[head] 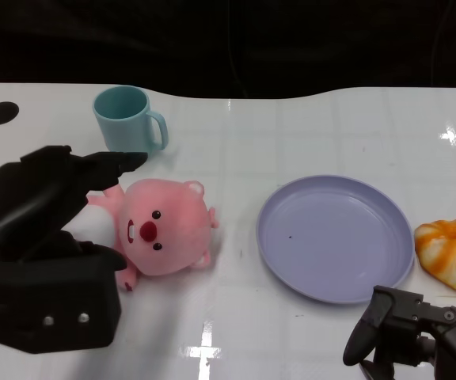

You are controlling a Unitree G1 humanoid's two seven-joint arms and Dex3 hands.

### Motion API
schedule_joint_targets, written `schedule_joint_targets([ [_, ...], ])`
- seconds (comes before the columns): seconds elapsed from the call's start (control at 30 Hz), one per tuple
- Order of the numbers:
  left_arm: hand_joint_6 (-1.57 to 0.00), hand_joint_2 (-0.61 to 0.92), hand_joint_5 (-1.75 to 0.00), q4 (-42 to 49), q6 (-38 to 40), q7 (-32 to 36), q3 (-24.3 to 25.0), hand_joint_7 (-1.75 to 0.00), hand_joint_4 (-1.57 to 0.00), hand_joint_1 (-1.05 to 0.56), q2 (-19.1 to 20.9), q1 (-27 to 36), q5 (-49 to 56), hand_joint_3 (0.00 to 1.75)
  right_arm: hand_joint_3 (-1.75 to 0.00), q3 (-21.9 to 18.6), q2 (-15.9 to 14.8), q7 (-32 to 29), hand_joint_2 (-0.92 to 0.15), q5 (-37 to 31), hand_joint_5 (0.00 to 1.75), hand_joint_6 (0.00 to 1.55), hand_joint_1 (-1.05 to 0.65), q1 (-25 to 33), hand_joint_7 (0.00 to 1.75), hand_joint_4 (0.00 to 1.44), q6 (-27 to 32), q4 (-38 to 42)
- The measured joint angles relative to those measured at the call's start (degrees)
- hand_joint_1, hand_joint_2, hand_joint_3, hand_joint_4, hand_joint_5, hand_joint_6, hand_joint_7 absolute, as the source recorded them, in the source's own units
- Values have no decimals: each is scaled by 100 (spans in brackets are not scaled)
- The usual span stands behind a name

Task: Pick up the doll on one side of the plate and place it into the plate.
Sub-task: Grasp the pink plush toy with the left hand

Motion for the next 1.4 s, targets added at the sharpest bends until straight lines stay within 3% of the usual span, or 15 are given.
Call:
schedule_joint_targets([
  [0.23,-19,92,-47,221,308,-162,-355,0,0,-75,48,-390,926,4,-107,-1,0,-1,-55,1,172,59,-21,14,141,64,1,-2],
  [0.67,-23,92,-46,1827,242,-277,-1211,-1,-3,-78,-8,-1374,1732,3,-106,-2,1,-11,-56,-3,172,59,-22,47,141,65,-3,-13],
  [1.4,-23,92,-19,5281,62,146,-2246,0,-13,-72,-953,-2843,1737,3,-107,42,4,-46,-55,-10,173,59,-23,195,142,65,47,-226],
])
